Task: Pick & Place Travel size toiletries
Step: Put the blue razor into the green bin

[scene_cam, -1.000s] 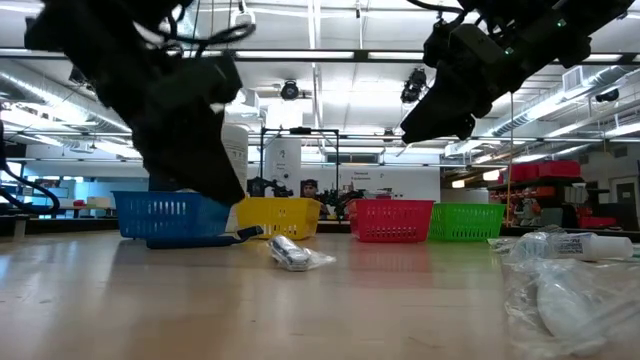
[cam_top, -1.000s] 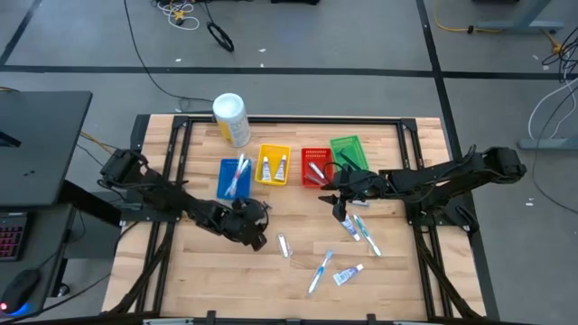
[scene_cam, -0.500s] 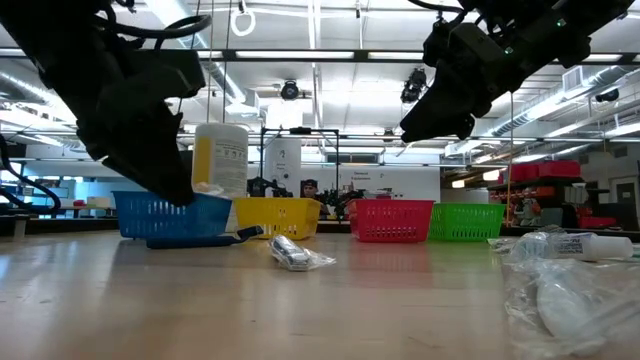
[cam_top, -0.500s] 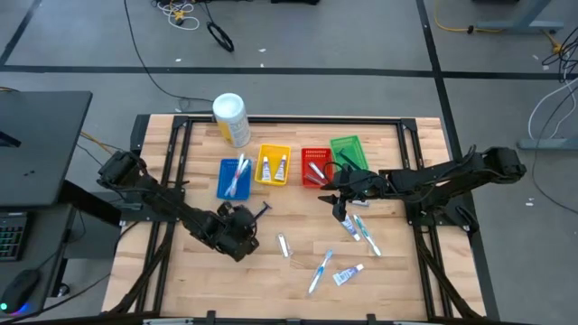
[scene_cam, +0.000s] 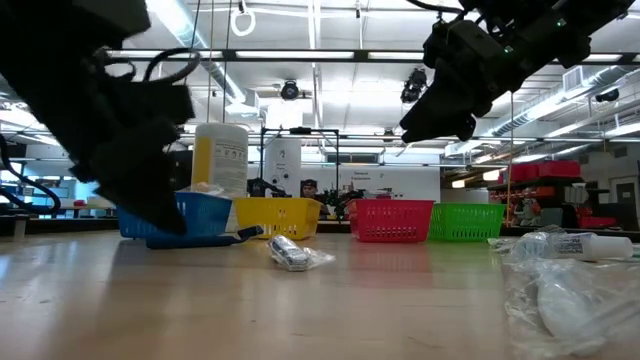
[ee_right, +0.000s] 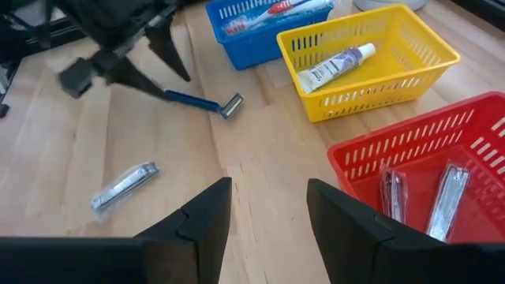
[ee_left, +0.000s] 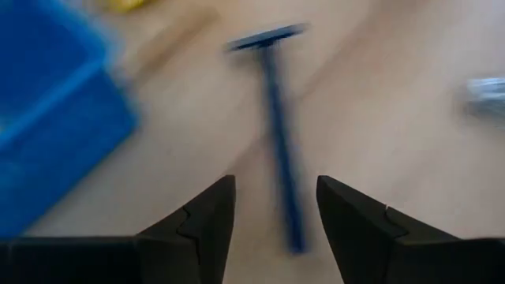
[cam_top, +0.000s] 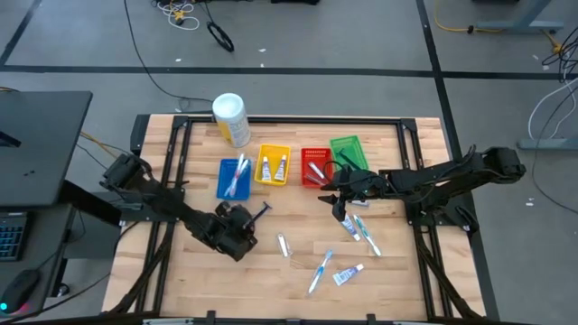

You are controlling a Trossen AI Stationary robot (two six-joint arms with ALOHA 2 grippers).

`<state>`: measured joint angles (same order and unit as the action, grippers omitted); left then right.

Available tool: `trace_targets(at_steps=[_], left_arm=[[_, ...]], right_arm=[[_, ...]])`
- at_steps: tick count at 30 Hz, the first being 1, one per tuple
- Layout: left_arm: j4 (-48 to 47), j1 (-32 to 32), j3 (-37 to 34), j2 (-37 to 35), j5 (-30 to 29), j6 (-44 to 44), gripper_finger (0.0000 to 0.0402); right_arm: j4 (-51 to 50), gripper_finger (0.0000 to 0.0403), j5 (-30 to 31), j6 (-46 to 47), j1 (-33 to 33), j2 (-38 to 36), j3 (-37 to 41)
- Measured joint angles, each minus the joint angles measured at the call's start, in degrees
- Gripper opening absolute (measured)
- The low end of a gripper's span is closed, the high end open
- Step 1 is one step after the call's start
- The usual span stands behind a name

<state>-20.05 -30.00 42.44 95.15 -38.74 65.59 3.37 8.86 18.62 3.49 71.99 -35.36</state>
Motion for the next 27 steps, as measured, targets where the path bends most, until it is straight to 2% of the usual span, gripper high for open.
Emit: trace_targets(at_steps=[13, 17, 24, 27], left_arm=[[2.0, 0.1, -0.3, 4.0, 0.0, 1.3, 0.0174], [2.5, 0.3, -0.3, 4.0, 2.3, 1.2, 0.0139], [5.6, 0.5, -0.5, 4.1, 2.4, -1.5, 0.0050], [7.5, 0.5, -0.5, 4.2, 1.5, -1.5, 0.0036]], right_arm=[[1.0, 0.0177, 0.0, 0.0, 0.0, 2.4, 0.0], [1.1, 0.0177, 0.0, 0.0, 0.0, 2.4, 0.0], [1.6, 0.0177, 0.0, 0.0, 0.0, 2.4, 0.0], [1.6, 0.0177, 0.0, 0.0, 0.0, 2.4, 0.0]])
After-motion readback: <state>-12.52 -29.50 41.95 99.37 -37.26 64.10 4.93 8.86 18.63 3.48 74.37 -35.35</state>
